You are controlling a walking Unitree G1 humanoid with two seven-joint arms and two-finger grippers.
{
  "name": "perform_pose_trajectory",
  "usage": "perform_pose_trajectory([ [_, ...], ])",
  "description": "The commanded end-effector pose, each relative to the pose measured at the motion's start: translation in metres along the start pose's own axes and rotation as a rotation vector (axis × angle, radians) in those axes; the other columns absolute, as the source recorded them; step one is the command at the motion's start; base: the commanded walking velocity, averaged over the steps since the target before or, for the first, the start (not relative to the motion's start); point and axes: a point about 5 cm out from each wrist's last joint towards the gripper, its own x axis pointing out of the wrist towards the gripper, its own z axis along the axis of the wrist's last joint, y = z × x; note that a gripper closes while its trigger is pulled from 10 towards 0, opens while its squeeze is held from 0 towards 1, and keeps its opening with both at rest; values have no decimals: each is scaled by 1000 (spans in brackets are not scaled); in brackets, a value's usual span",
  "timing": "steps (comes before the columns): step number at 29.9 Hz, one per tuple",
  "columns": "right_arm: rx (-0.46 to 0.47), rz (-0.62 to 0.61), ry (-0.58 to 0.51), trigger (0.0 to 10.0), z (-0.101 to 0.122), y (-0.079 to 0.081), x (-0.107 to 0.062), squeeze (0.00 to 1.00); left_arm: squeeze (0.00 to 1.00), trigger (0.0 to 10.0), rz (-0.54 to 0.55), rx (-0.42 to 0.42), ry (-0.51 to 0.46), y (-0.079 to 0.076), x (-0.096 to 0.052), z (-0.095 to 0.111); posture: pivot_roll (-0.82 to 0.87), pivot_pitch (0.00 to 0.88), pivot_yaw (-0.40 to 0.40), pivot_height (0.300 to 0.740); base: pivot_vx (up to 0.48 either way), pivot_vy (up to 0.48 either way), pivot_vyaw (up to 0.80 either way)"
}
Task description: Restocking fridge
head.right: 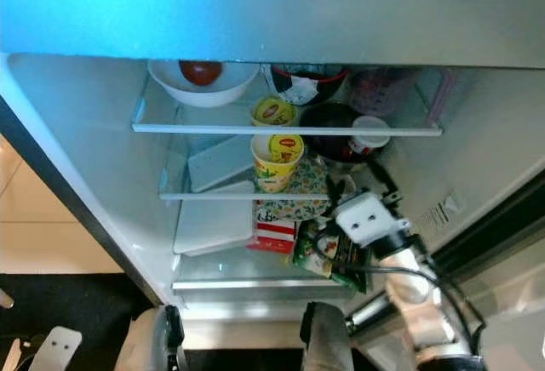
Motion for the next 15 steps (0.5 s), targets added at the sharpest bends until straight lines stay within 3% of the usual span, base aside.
perform_pose_trajectory([
  [1,65,126,66,10000,-7,34,-15,0,298,10000,1,5,32,4,-4,-9,46,127,-44,530,0,0,0],
  [3,78,150,89,10000,-10,41,-19,0,298,10000,1,6,32,4,-4,-9,46,127,-44,530,0,0,0],
  [7,295,202,446,10000,-63,81,-51,0,298,10000,2,9,31,4,-3,-9,52,115,-42,530,0,0,0],
  [9,313,199,495,10000,-71,85,-56,0,298,10000,2,11,31,4,-3,-9,52,115,-42,530,0,0,0],
  [11,446,238,678,10000,-93,106,-75,0,302,10000,3,11,32,4,-3,-9,52,115,-42,530,0,0,0],
  [13,446,238,678,10000,-93,106,-75,0,302,10000,3,11,32,4,-3,-9,52,115,-42,530,0,0,0],
  [14,513,246,755,10000,-101,115,-83,0,302,10000,3,11,33,4,-3,-9,64,108,-41,530,0,0,0],
  [15,513,246,755,10000,-101,115,-83,0,302,10000,3,11,33,4,-3,-9,64,108,-41,530,0,0,0],
])
